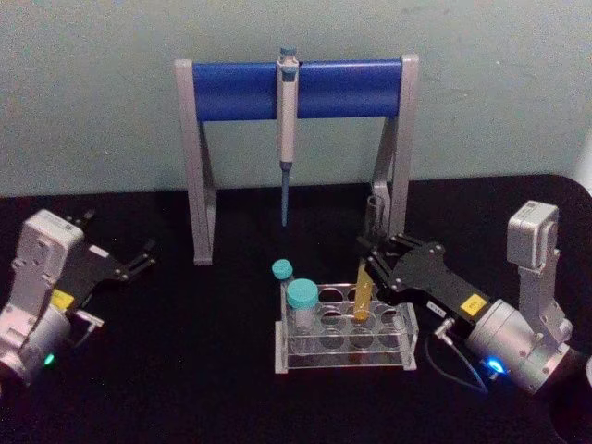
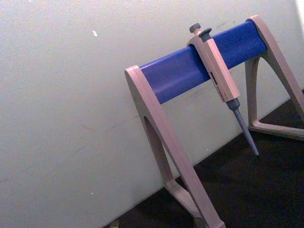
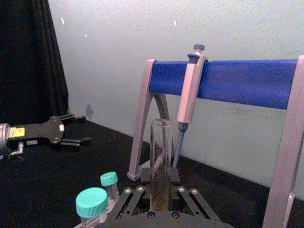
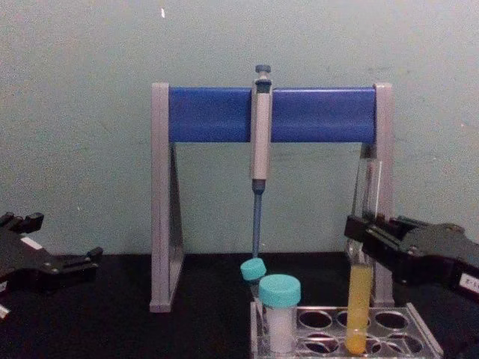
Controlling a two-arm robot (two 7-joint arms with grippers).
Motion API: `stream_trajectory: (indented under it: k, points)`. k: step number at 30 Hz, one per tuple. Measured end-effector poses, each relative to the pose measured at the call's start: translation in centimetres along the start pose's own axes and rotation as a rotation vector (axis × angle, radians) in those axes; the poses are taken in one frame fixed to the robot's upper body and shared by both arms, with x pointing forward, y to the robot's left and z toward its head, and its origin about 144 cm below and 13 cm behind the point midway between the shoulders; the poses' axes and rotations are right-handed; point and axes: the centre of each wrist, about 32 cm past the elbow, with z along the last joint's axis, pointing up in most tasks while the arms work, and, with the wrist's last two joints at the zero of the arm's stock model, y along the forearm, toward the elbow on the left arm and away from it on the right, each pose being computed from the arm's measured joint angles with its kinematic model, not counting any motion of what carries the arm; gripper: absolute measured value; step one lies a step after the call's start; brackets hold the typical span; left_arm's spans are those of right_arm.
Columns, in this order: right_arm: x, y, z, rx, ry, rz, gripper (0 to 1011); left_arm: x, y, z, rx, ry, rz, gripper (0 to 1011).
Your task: Pick up the test tube from the test tube rack, shake it, then place it back into the test tube rack.
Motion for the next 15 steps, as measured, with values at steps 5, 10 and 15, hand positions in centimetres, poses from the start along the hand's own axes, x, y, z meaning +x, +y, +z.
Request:
stream_trajectory:
  k: [5,10,15]
  points:
    - [-0.02,-0.03,-0.28,-0.015,-0.002,-0.006,222,0.00,0.00,0.00,0.000,0.000,0.000,1010]
    - [-0.10,-0.05,-0.63,-0.032,-0.005,-0.011,222,0.00,0.00,0.00,0.000,0.000,0.000,1010]
    - [-0.19,-0.03,-0.96,-0.045,-0.001,-0.013,222,0.00,0.00,0.00,0.000,0.000,0.000,1010]
